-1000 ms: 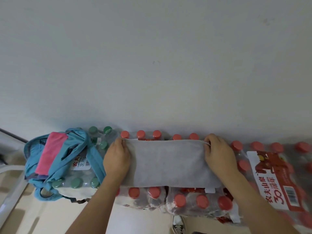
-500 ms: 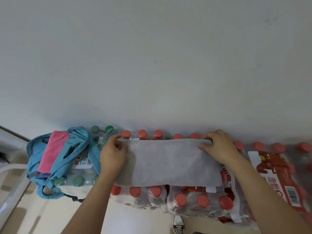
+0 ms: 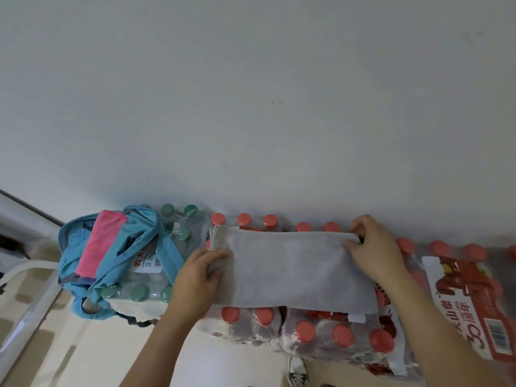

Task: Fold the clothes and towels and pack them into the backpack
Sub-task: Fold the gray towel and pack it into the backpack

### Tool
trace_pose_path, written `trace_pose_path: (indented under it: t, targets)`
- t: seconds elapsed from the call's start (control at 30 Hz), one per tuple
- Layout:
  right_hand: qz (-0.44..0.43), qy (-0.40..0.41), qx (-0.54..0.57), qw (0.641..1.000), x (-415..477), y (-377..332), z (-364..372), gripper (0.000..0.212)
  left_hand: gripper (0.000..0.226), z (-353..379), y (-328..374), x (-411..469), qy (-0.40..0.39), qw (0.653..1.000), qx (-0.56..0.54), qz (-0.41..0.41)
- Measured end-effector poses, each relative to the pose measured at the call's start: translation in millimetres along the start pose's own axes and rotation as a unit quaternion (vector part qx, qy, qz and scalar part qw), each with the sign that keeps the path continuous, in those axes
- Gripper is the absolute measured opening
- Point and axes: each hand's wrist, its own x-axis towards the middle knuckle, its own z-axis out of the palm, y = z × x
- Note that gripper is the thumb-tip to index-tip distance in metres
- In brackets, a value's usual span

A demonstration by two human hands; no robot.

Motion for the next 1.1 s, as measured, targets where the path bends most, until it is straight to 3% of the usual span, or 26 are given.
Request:
trace_pose_path:
  t: [0.2,0.37,0.43,0.5,0.63,0.77,0.93,1.1]
  targets:
    - [-0.045,0.062,-0.046,0.996,-7.4,-25.3,17.3,0.024,0.054,-37.2,-5.5,0.2,-0.022,0.999,0.009,0.027]
    - [-0.136,0.125,-0.091,0.978,-27.0,-69.5,58.7,0.045,0.072,-74.9,-25.5,1.9,-0.053,0.998,-0.019,-0.010]
    - [-0.186,0.097,-0.135,0.969,-44.0,-98.8,80.6,0.052,0.079,-85.9,-34.9,6.5,-0.060,0.997,-0.043,-0.014]
    - [-0.218,-0.003,-0.189,0.957,-65.1,-130.2,106.7,0.064,0.082,-94.3,-44.8,10.9,-0.079,0.995,-0.061,-0.019]
    - [-0.187,-0.111,-0.240,0.946,-84.2,-164.0,164.4,0.068,0.087,-111.1,-70.7,15.6,-0.095,0.987,-0.126,-0.024]
    - [-0.189,-0.116,-0.269,0.937,-85.8,-176.8,189.9,0.065,0.093,-126.6,-100.7,17.6,-0.101,0.964,-0.237,-0.064]
    - [-0.256,-0.110,-0.291,0.915,-93.7,-192.0,202.9,0.059,0.094,-138.7,-119.2,21.0,-0.104,0.941,-0.311,-0.085]
    - [-0.237,-0.110,-0.249,0.933,-94.1,-194.7,200.6,0.065,0.097,-140.9,-113.2,17.5,-0.078,0.915,-0.381,-0.104]
